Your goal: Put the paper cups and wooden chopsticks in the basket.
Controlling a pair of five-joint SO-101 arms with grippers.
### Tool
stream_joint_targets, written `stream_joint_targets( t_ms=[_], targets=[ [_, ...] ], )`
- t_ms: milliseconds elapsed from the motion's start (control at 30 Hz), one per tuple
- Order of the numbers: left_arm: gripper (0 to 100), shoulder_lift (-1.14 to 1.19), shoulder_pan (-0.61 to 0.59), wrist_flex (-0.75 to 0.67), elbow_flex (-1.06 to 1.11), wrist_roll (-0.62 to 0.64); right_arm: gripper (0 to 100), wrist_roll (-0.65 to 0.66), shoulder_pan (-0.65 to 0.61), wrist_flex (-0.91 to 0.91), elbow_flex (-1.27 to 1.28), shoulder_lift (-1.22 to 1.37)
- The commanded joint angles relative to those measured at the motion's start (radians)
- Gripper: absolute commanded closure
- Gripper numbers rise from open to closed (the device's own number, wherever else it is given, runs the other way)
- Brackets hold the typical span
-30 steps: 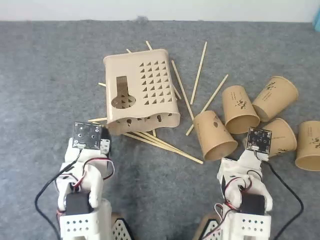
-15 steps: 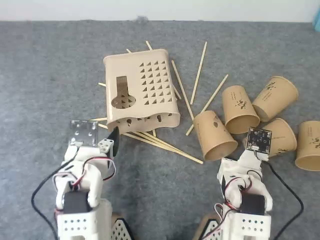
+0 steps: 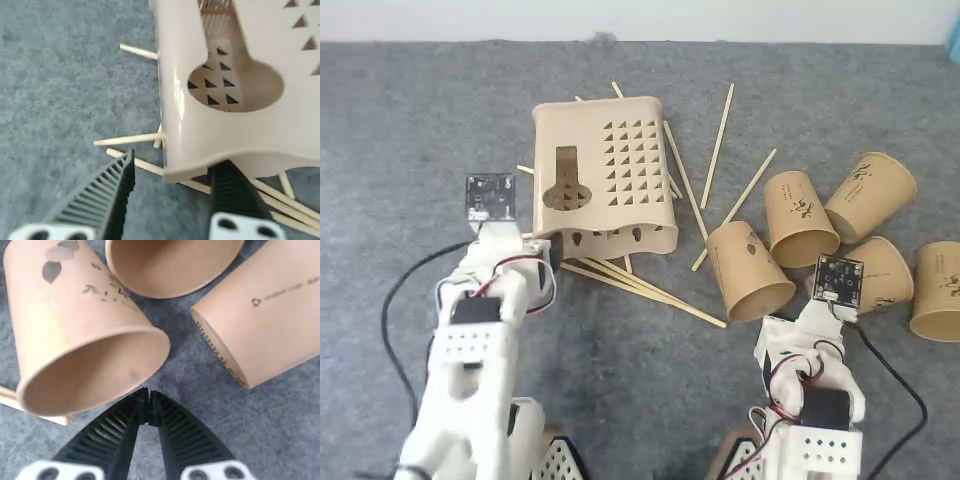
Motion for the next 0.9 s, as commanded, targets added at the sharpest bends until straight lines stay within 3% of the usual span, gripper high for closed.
stream_joint_targets(
  t_ms=[0, 200, 367, 400, 667, 767, 867],
  targets=[
    [77, 0.084, 0.008, -0.152, -0.044, 0.018, 99.1, 0.0, 0.013, 0.002, 0.018, -0.01],
    [78, 0.098, 0.034, -0.287, 0.001, 0.018, 99.0, 0.0, 0.042, -0.005, 0.018, -0.01],
    [100, 0.098, 0.094, -0.468, 0.028, 0.02, 99.0, 0.0, 0.042, -0.007, 0.018, -0.01],
    [99, 0.098, 0.104, -0.505, 0.031, 0.023, 99.0, 0.0, 0.042, -0.007, 0.018, -0.01],
    [99, 0.097, 0.118, -0.666, 0.025, 0.259, 99.1, 0.0, 0.042, -0.007, 0.018, -0.01],
    [99, 0.097, 0.109, -0.601, -0.028, 0.264, 99.1, 0.0, 0.042, -0.007, 0.018, -0.01],
    [99, 0.097, 0.08, -0.399, -0.143, 0.264, 99.1, 0.0, 0.042, -0.008, 0.018, -0.01]
  ],
)
